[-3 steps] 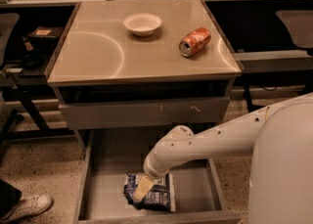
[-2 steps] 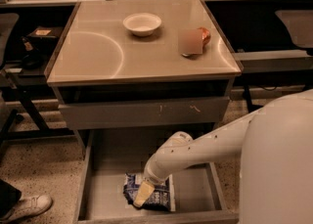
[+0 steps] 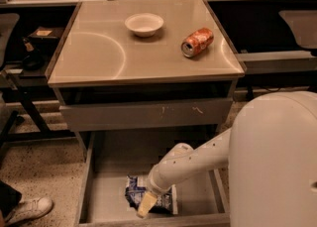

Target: Pick blue chip bag from middle drawer and place on counter

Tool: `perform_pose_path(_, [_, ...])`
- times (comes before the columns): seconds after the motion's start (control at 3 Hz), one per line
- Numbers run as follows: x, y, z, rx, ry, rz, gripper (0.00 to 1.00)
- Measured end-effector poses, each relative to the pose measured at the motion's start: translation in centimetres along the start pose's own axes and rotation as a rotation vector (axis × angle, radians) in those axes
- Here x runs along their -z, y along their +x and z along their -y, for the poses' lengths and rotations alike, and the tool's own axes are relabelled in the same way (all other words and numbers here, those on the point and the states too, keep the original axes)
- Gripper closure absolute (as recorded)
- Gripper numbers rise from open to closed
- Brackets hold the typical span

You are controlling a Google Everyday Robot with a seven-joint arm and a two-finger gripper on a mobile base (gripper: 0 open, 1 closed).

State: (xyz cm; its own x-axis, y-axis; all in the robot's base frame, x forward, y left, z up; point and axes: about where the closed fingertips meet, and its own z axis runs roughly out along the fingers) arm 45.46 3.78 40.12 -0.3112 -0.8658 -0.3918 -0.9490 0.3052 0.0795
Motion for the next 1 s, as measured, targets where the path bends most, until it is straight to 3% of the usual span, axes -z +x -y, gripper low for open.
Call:
perform_pose_path(0.67, [-3.6,1.3,-0.5,0.012,-0.031,0.034,0.0])
perform_pose_path(1.0, [-3.8,1.4,-0.5,0.011,-0.033,0.034,0.18])
